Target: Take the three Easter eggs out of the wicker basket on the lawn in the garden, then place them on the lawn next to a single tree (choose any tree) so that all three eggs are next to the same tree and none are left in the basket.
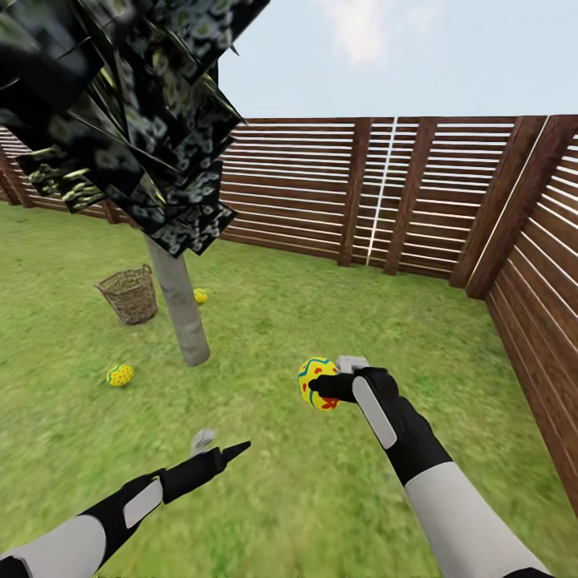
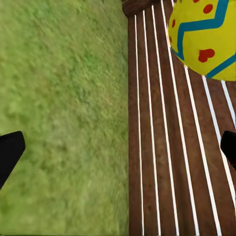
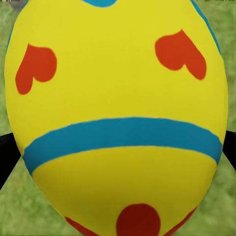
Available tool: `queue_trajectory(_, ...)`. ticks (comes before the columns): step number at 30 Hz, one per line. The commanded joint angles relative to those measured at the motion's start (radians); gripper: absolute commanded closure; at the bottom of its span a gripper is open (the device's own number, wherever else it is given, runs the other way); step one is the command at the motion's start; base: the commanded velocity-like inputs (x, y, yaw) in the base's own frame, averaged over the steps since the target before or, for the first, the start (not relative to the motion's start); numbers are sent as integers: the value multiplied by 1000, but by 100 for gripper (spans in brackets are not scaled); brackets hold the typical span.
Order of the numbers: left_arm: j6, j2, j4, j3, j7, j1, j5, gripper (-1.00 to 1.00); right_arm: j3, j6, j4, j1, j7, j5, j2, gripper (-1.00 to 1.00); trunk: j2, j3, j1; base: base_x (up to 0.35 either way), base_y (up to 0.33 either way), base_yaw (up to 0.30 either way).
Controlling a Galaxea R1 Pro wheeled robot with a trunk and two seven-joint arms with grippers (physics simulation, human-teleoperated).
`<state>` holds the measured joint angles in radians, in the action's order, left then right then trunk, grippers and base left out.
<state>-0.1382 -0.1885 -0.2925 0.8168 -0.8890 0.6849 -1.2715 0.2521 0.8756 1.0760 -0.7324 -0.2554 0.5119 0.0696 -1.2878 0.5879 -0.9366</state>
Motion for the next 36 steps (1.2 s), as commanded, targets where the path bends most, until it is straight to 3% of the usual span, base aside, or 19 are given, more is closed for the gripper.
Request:
queue_trajectory(1, -8, -1, 12, 4, -2, 1, -11, -100, 1, -18, 1, -1, -11, 9, -1, 100, -8, 6, -4, 0, 0, 0)
queue_trajectory(10, 88, -12, 74, 5, -11, 1, -9, -100, 1, -50, -1, -1, -12, 5, -7, 100, -71, 46, -38, 0, 0, 0)
queue_trajectory(14, 93, -14, 99, 7, -12, 1, -7, -100, 1, -51, -2, 0, -12, 5, -8, 100, -99, 60, -54, 0, 0, 0)
queue_trajectory(15, 95, -14, 140, 8, -13, 1, -5, -100, 1, -108, -18, -1, -12, 2, -10, 100, -106, 65, -58, 0, 0, 0)
queue_trajectory(16, 100, -14, 143, 8, -14, 1, -5, -100, 1, -120, -25, -1, -12, 2, -10, 100, -113, 70, -61, 0, 0, 0)
queue_trajectory(24, 111, -15, 242, 8, -277, 1, -5, -100, 1, -133, -39, -1, -10, 4, -17, 100, -169, 96, -92, 0, 0, 0)
queue_trajectory(29, 113, -15, 304, 8, -370, -1, -5, -100, 2, -147, -47, 0, -9, 5, -19, 100, -204, 118, -111, 0, 0, 0)
queue_trajectory(31, 140, -14, 318, 23, -449, -16, 11, -100, 4, -175, -52, -1, -2, 6, -19, 100, -218, 128, -119, 0, 0, 0)
queue_trajectory(33, 163, -15, 320, 47, -502, -36, 46, -100, 34, -180, -62, -1, 67, 5, -19, 100, -232, 137, -127, 0, 0, 0)
queue_trajectory(36, 168, -13, 320, 56, -529, -45, 54, -100, 70, -182, -77, -1, 102, 1, -18, 100, -253, 151, -138, 0, 0, 0)
